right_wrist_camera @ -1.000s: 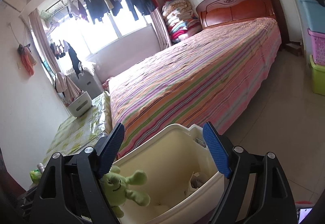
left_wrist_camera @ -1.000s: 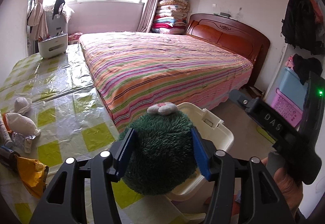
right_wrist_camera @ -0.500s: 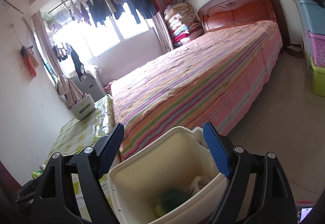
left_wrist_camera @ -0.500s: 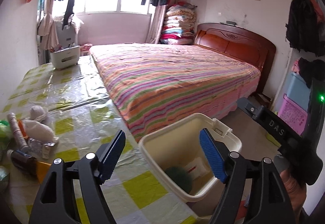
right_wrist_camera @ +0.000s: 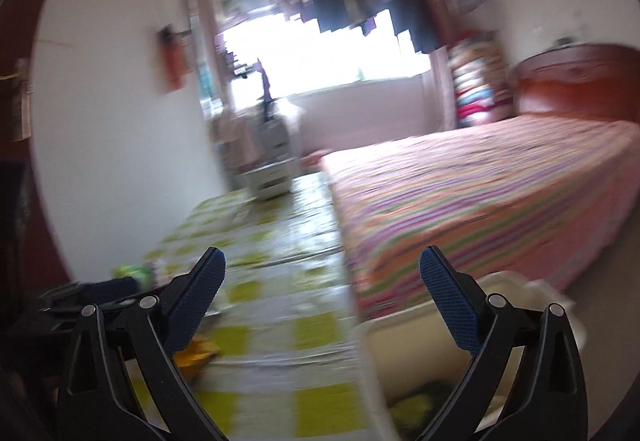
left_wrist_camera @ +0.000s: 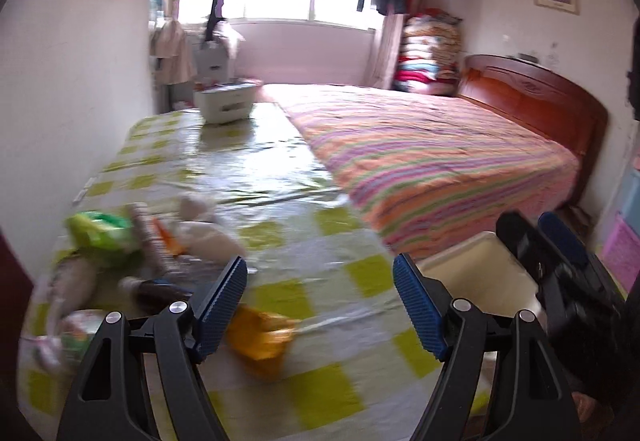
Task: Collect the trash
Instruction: 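Return both grippers to the table and grasp the yellow wrapper with the right gripper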
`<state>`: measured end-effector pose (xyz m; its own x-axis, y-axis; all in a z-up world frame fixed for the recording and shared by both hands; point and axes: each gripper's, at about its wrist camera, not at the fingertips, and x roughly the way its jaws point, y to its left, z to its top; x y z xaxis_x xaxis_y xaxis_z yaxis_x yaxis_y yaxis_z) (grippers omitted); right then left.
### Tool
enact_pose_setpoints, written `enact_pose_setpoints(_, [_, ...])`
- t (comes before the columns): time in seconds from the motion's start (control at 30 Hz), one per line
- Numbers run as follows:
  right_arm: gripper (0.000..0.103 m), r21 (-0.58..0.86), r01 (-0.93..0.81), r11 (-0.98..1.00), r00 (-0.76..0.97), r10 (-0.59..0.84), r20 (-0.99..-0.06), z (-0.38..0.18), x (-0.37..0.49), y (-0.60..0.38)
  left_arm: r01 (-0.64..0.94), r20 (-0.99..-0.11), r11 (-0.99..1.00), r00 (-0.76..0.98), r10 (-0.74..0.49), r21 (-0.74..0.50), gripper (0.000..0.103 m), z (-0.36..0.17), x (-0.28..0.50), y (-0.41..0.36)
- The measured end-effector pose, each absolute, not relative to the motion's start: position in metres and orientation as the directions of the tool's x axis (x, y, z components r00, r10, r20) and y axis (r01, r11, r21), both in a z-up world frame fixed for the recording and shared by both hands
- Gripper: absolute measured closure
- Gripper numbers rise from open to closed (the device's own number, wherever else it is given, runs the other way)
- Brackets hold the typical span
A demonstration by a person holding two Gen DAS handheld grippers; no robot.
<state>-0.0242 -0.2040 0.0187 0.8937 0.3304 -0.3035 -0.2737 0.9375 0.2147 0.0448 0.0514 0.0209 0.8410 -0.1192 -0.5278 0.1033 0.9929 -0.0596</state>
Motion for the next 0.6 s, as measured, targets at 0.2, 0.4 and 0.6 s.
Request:
enact_pose_setpoints(0.2, [0.007,0.236,-0.472,0.849,0.735,0.527,-0.426,0.007,-0.005,-0.152,0.013,-0.550,1.000,0.835,-0.027,-0.029,0.030,0.023,0.037,0.101])
enact_pose_setpoints(0.4, [0.007,0.237,-0.578,0.781,0.629,0.611,-0.480,0.003,0.006,-0.129,-0.126,-0.558,0.992,0.822,0.112,0.014,0.030,0.025,0.028,0.167])
enact_pose_setpoints(0.6, [0.007,0.104,-0.637,0.764,0.588,0.569,-0.575,-0.013,0.017,-0.092,-0.275,-0.605,0.958,0.778,0.171,-0.084,0.030,0.021,0.024,0.241])
